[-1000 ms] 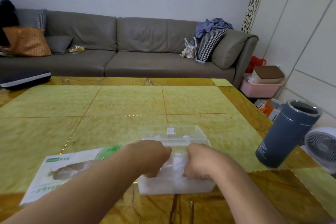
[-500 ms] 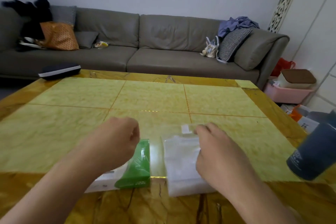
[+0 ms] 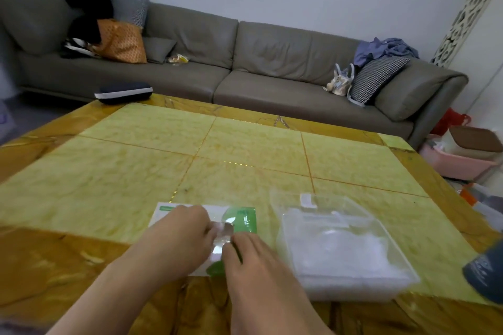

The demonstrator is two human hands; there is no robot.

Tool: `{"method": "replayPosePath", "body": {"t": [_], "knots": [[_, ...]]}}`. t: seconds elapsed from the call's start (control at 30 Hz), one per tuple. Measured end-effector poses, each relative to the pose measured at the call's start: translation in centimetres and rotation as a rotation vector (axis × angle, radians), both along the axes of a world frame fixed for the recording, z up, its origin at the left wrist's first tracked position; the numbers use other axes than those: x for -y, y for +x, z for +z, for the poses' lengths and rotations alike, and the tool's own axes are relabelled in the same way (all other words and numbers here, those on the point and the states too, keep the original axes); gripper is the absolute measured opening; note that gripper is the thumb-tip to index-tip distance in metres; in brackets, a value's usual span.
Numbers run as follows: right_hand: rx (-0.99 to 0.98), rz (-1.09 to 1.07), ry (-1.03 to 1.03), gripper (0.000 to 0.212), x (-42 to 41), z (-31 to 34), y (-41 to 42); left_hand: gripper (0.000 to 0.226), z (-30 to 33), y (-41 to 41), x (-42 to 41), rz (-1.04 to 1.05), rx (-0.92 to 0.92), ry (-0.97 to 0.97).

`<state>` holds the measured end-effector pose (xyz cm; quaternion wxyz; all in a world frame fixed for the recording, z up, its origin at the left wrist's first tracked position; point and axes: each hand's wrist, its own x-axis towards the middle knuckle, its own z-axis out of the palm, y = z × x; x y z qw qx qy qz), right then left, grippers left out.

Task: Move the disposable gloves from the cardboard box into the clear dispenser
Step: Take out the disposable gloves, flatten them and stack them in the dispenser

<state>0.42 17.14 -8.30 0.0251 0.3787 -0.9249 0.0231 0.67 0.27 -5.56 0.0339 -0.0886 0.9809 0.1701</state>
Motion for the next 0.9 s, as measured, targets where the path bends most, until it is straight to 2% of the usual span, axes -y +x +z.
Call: {"method": "replayPosePath", "body": {"t": [0.07,0.13,0.3,0.4,0.5,0.6,0.67,0.73,0.77,0.87,0.9], "knots": [[0.054,-0.039,-0.042,0.040,0.0,0.7,0.2,0.026,0.9,0.2,0.6,0.027,-0.130,0.099],[0.141,0.013,0.045,0.053,-0.4,1.4,0.3,0.012,1.8,0.5,1.0,0.071,-0.263,0.242],[0.191,0.034,0.048,0.071,-0.5,2.1,0.2,0.008,3.9,1.4,0.7,0.176,-0.539,0.749],[0.272,-0.037,-0.112,0.071,-0.7,2.9,0.6,0.006,4.5,1.5,0.1,0.220,-0.597,1.073],[0.373,-0.171,-0.490,0.064,-1.9,4.6,0.6,0.013,4.4,1.4,-0.3,0.206,-0.566,1.259],[0.638,-0.208,-1.012,0.055,-3.7,5.9,-0.7,0.018,4.2,1.3,-1.0,0.142,-0.506,1.282],[0.870,-0.189,-1.244,0.060,-4.8,6.9,-1.8,0.020,3.9,1.4,-1.7,0.066,-0.487,1.206],[0.937,-0.185,-1.301,0.060,-5.7,7.8,-2.4,0.025,3.5,1.4,-2.7,-0.015,-0.480,1.066],[0.921,-0.191,-1.277,0.052,-5.9,8.2,-2.5,0.029,3.3,1.4,-3.2,-0.042,-0.472,1.007],[0.770,-0.272,-1.199,0.019,-6.3,8.1,-2.8,0.050,3.0,1.3,-4.5,-0.104,-0.482,0.892],[0.709,-0.315,-1.185,0.015,-6.4,7.9,-2.9,0.058,2.9,1.2,-4.6,-0.125,-0.485,0.861]]}}
